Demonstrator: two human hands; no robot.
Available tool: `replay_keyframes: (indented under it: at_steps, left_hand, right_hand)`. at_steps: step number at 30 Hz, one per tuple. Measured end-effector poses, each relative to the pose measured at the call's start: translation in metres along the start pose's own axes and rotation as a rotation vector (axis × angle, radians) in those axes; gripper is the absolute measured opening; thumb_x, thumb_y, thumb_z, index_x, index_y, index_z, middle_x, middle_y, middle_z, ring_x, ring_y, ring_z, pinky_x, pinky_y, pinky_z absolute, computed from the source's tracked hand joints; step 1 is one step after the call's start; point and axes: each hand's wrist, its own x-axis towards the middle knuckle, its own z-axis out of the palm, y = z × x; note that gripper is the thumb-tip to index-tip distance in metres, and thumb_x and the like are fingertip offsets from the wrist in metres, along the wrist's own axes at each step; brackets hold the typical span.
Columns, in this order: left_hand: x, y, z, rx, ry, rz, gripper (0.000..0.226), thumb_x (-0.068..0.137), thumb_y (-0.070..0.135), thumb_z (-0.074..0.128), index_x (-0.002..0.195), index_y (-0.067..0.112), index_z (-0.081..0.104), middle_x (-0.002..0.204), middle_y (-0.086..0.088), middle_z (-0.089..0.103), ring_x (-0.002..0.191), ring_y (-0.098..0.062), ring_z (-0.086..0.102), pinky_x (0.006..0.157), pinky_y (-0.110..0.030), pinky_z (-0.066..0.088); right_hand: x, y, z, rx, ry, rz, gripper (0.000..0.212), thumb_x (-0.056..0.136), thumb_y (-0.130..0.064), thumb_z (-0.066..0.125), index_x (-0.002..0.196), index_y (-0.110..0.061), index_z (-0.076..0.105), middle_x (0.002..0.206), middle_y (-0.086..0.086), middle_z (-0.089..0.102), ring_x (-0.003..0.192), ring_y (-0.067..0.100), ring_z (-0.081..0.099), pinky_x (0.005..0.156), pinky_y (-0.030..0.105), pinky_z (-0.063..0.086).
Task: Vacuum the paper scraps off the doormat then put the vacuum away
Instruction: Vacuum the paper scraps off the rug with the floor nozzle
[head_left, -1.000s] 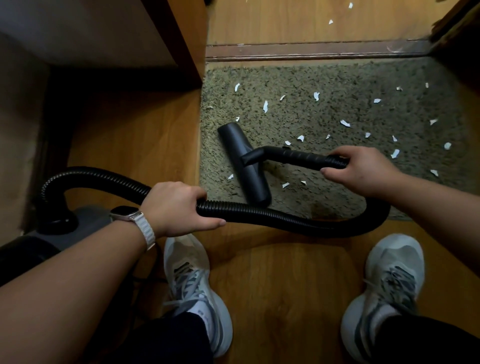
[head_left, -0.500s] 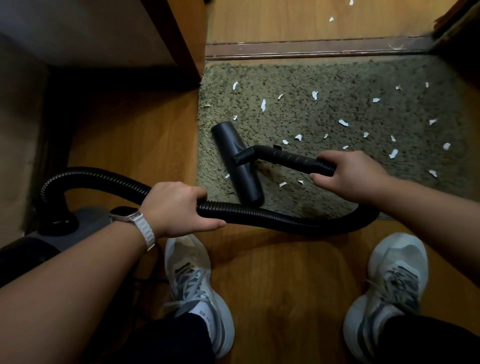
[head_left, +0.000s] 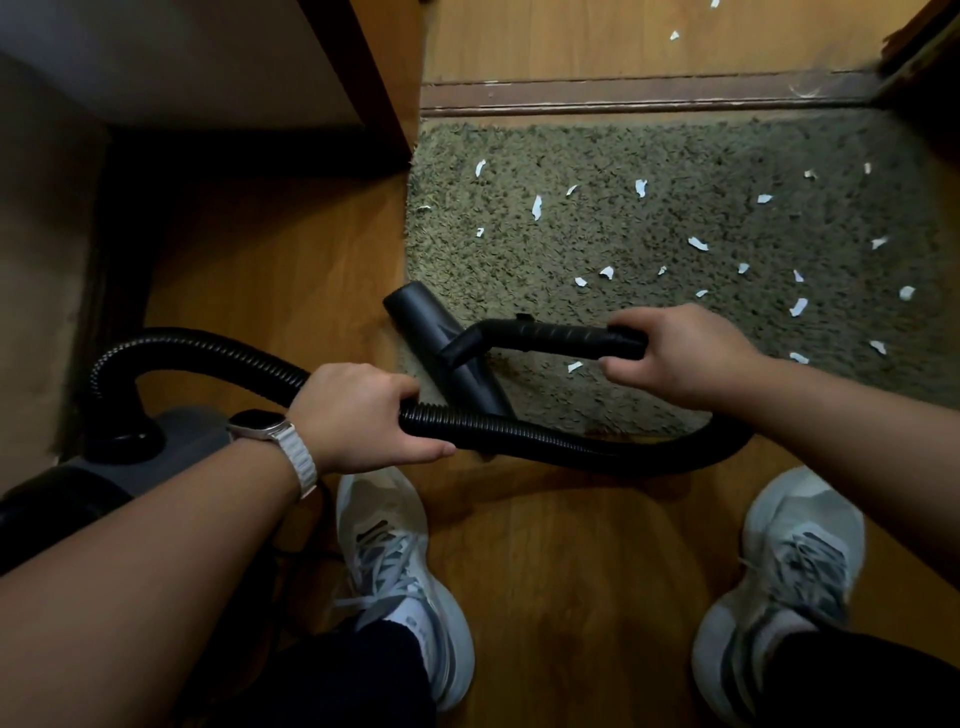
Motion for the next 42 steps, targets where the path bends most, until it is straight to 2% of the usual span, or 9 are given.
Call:
replay_keyframes:
  at_steps: [3, 6, 9, 13, 17, 23, 32, 37, 42]
  left_hand:
    - [0.001, -0.001, 0.000, -0.017, -0.004, 0.001, 0.064, 0.070, 0.090, 0.038, 0.076, 0.029, 0.057, 0.060, 0.012, 0.054, 0.058, -0.001, 0.051, 0.054, -0.024, 0.044]
    - [0.001, -0.002, 0.000, -0.048, 0.006, -0.020, 0.064, 0.069, 0.090, 0.039, 0.075, 0.029, 0.057, 0.060, 0.012, 0.055, 0.058, -0.001, 0.052, 0.057, -0.025, 0.045]
    - [0.001, -0.002, 0.001, -0.050, 0.005, -0.019, 0.064, 0.068, 0.091, 0.038, 0.075, 0.030, 0.056, 0.060, 0.011, 0.056, 0.058, -0.002, 0.052, 0.057, -0.026, 0.046]
    - [0.001, -0.003, 0.002, -0.056, -0.005, -0.011, 0.062, 0.069, 0.091, 0.039, 0.073, 0.031, 0.053, 0.060, 0.011, 0.056, 0.058, -0.001, 0.052, 0.058, -0.026, 0.048]
    - [0.002, -0.003, 0.001, -0.060, 0.003, -0.019, 0.064, 0.068, 0.091, 0.037, 0.071, 0.030, 0.054, 0.059, 0.010, 0.056, 0.056, -0.002, 0.052, 0.057, -0.026, 0.048]
    - [0.009, -0.005, -0.011, -0.091, 0.025, -0.068, 0.065, 0.068, 0.091, 0.038, 0.072, 0.028, 0.055, 0.062, 0.011, 0.057, 0.061, -0.005, 0.054, 0.061, -0.029, 0.049]
    - [0.017, -0.023, -0.036, -0.253, 0.183, -0.216, 0.060, 0.068, 0.085, 0.048, 0.074, 0.026, 0.057, 0.063, 0.009, 0.057, 0.058, -0.006, 0.055, 0.055, -0.030, 0.052]
    - [0.010, -0.046, -0.033, -0.359, 0.401, -0.313, 0.063, 0.064, 0.087, 0.044, 0.071, 0.026, 0.058, 0.059, 0.010, 0.056, 0.056, -0.007, 0.054, 0.050, -0.029, 0.047]
    - [0.004, -0.061, -0.030, -0.434, 0.503, -0.338, 0.058, 0.062, 0.084, 0.049, 0.071, 0.028, 0.059, 0.060, 0.012, 0.056, 0.057, -0.006, 0.054, 0.049, -0.025, 0.041]
  right_hand:
    - [0.001, 0.019, -0.009, 0.113, 0.028, 0.077, 0.034, 0.078, -0.050, 0.069, 0.108, -0.034, 0.066, 0.088, -0.002, 0.070, 0.083, 0.022, 0.064, 0.076, 0.035, 0.055]
    - [0.004, 0.035, -0.017, 0.168, 0.042, 0.122, 0.026, 0.078, -0.048, 0.070, 0.099, -0.034, 0.066, 0.084, -0.004, 0.069, 0.080, 0.021, 0.063, 0.076, 0.036, 0.054]
    - [0.002, 0.040, -0.017, 0.197, 0.042, 0.119, 0.021, 0.079, -0.046, 0.071, 0.097, -0.038, 0.064, 0.081, -0.005, 0.068, 0.075, 0.018, 0.063, 0.073, 0.035, 0.053]
    - [0.000, 0.039, -0.016, 0.214, 0.046, 0.094, 0.019, 0.081, -0.045, 0.072, 0.096, -0.041, 0.062, 0.084, -0.001, 0.069, 0.079, 0.020, 0.063, 0.077, 0.037, 0.054]
    - [0.000, 0.045, -0.020, 0.277, 0.091, 0.106, 0.016, 0.080, -0.044, 0.073, 0.091, -0.039, 0.063, 0.075, 0.001, 0.068, 0.066, 0.022, 0.065, 0.070, 0.039, 0.056]
    - [0.010, 0.044, -0.030, 0.384, 0.193, 0.184, 0.021, 0.082, -0.043, 0.072, 0.097, -0.029, 0.068, 0.069, 0.005, 0.067, 0.056, 0.025, 0.064, 0.064, 0.040, 0.056]
    - [0.050, 0.001, -0.043, 0.299, 0.157, 0.202, 0.028, 0.083, -0.049, 0.067, 0.097, -0.025, 0.064, 0.074, 0.003, 0.066, 0.062, 0.022, 0.064, 0.062, 0.034, 0.054]
    - [0.097, -0.034, -0.063, 0.312, 0.146, 0.167, 0.036, 0.086, -0.049, 0.062, 0.100, -0.016, 0.061, 0.079, 0.009, 0.066, 0.065, 0.029, 0.067, 0.066, 0.045, 0.060]
    - [0.119, -0.060, -0.062, 0.373, 0.088, 0.166, 0.035, 0.090, -0.044, 0.061, 0.102, -0.011, 0.059, 0.081, 0.011, 0.066, 0.062, 0.029, 0.070, 0.064, 0.046, 0.061]
